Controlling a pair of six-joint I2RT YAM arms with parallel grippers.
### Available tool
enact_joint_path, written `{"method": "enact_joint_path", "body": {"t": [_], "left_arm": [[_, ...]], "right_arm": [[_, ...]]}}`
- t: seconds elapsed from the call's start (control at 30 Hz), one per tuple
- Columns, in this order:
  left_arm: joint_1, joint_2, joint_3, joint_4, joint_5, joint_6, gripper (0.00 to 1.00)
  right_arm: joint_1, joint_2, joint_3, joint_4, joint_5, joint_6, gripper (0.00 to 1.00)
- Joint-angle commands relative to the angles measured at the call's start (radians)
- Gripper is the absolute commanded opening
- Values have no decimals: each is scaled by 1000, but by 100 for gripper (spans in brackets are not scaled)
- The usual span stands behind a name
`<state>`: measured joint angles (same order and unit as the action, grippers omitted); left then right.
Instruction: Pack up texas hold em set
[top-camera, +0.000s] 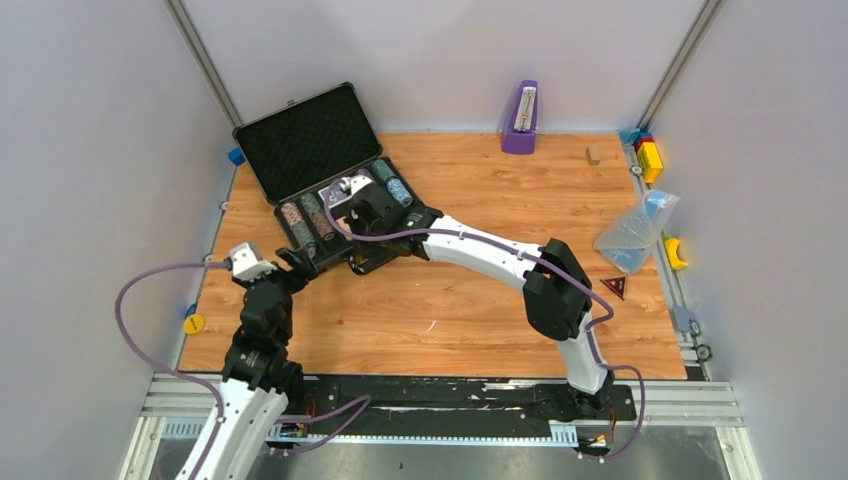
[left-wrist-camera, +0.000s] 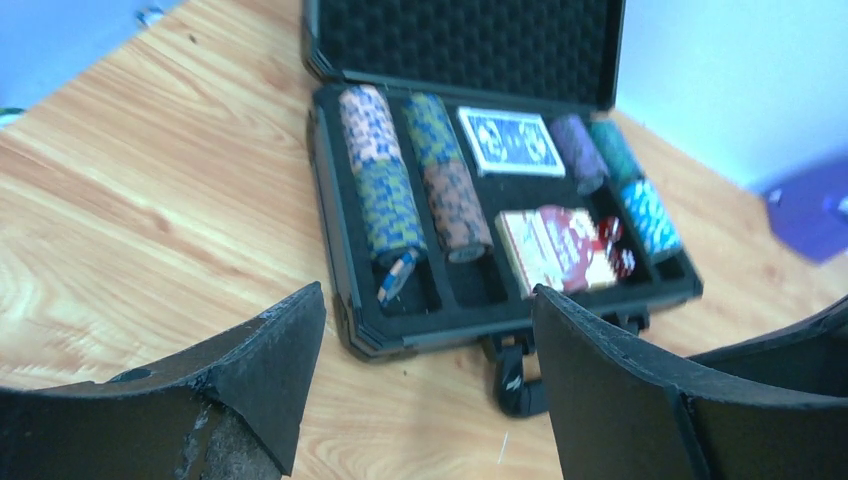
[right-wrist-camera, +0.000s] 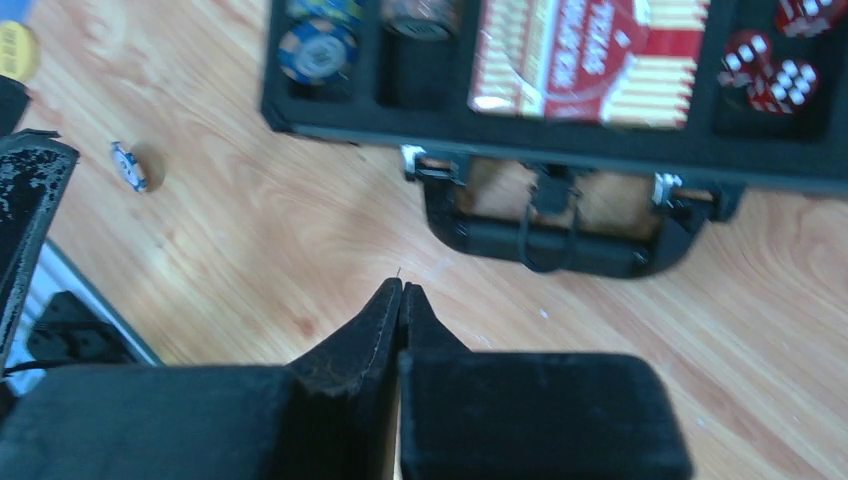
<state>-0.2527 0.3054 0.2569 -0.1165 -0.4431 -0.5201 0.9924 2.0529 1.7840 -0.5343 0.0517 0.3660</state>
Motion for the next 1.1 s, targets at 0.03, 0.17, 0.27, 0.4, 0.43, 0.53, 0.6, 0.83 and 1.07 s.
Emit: {"method": "enact_joint_path", "body": {"t": [0.03,0.17,0.27,0.4,0.43,0.53,0.6,0.83,1.07], "left_arm": [[4,-90,-21,-13,-147,-58,84],[4,-2,-8,30,-74,-28,85],[4,104,28,46,-9,-1,88],[3,259,86,57,94,38,83],[4,300,90,63,108,37,78],[4,375,94,96,137,16,66],[6,464,114,106,151,4,59],[6,529,234,-61,123,-78,63],[20,381,252,-320,-20,-289,68]], "right_arm": [[29,16,64,92,49,-1,3],[32,-53,-28,112,124,-5,43],[30,-150,-188,198,176,2,68],[24,-298,-386,305,251,19,68],[21,-336,-430,326,266,22,68],[-8,-410,-527,346,275,36,68],[-51,-417,-551,339,224,69,75],[-154,-313,-486,388,96,193,81],[-188,-84,-360,496,-91,75,76]]}}
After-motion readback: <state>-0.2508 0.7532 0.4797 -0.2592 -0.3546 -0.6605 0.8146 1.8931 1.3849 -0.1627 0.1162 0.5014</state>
